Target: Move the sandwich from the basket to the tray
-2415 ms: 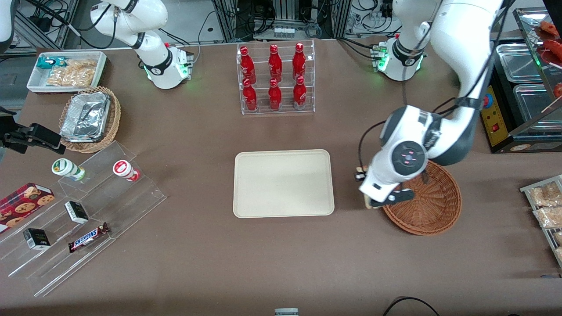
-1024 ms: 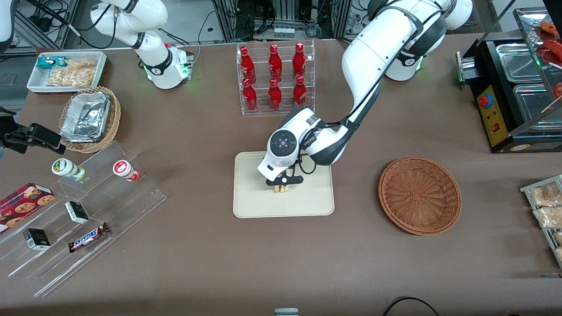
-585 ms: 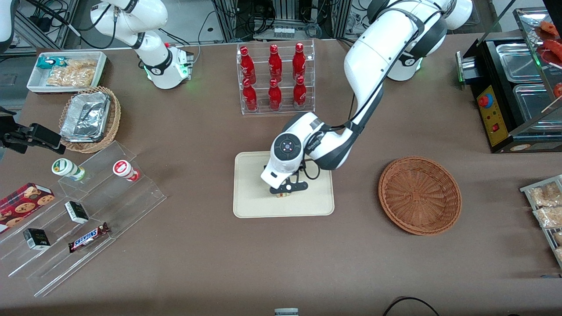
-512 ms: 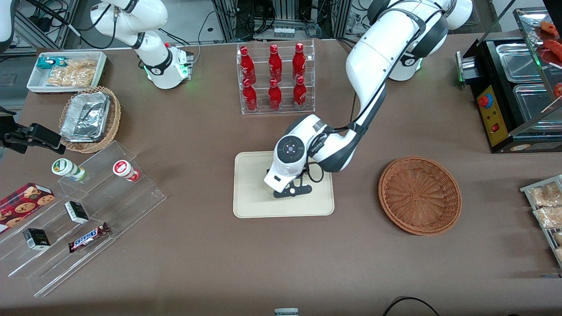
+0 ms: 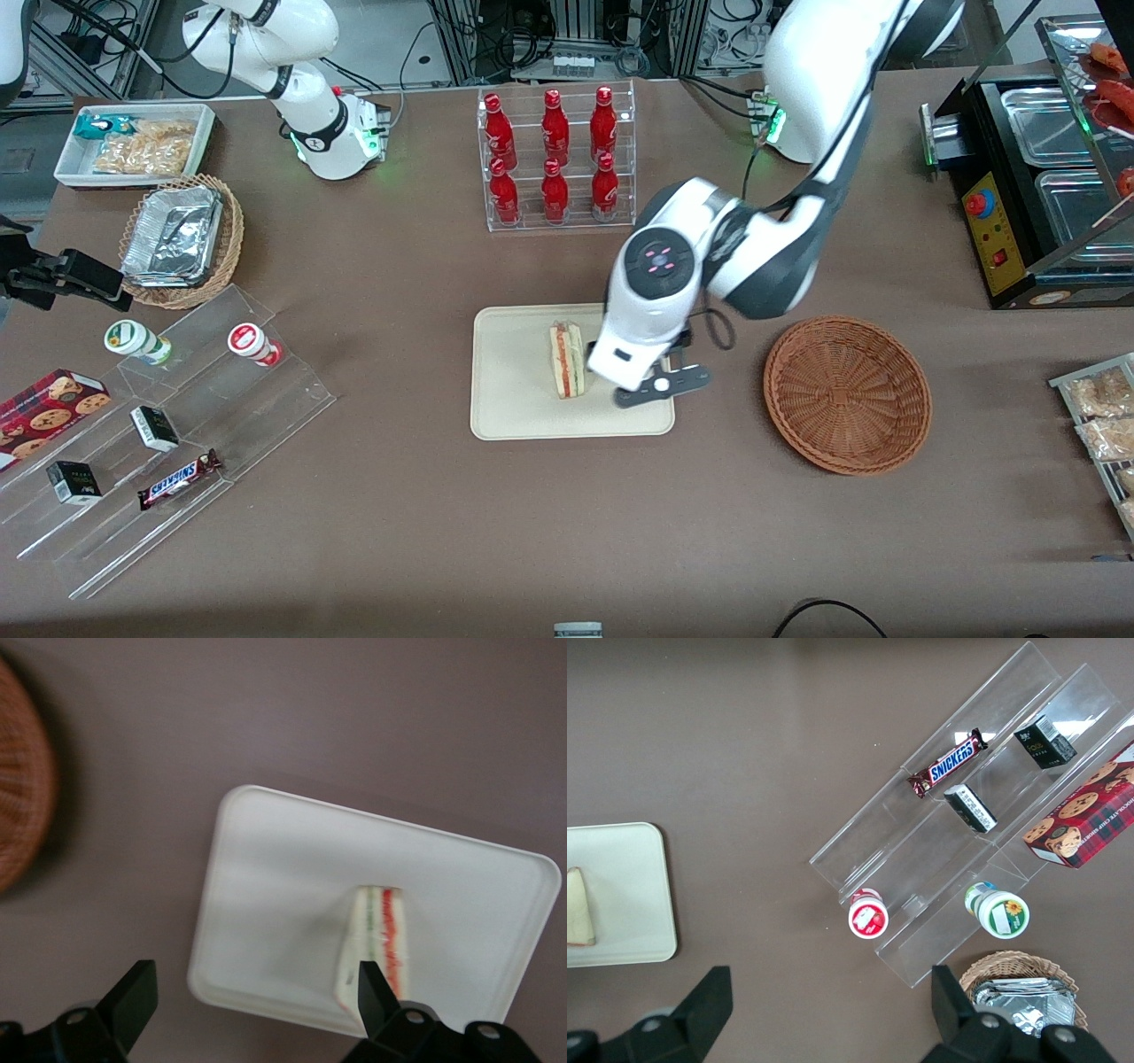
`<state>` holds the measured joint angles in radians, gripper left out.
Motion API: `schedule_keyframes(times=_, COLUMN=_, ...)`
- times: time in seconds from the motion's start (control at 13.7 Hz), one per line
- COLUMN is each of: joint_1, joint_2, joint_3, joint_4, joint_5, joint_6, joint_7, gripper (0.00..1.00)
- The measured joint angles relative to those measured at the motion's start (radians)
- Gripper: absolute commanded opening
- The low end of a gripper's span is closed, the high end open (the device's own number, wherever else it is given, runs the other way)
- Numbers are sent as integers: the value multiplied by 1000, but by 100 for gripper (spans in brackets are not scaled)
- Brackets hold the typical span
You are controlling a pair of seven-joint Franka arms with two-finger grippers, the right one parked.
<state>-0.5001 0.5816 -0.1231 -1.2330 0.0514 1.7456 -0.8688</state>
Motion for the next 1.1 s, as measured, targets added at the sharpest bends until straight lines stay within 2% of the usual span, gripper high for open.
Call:
schedule_keyframes(times=0.37, joint_1=245, joint_2=-207, joint_3=7, joint_4=-53, joint_5=-9, joint_6=-324, joint_7=372, gripper=100)
schedule_keyframes(times=0.51, joint_1=353, joint_2=-259, joint_3=8, joint_4=-72, joint_5=-13, joint_6=-404, joint_7=504, gripper=100)
schedule_keyframes(times=0.66, joint_1=434, joint_2=-311, joint_3=8, joint_4=-108, joint_5=-16, joint_6=-440, joint_7=557, gripper=100)
schedule_keyframes(times=1.1, joint_1=474, joint_2=-524, joint_3=5, joint_4=-297, joint_5=-16, joint_6=-448, joint_7=566, gripper=100)
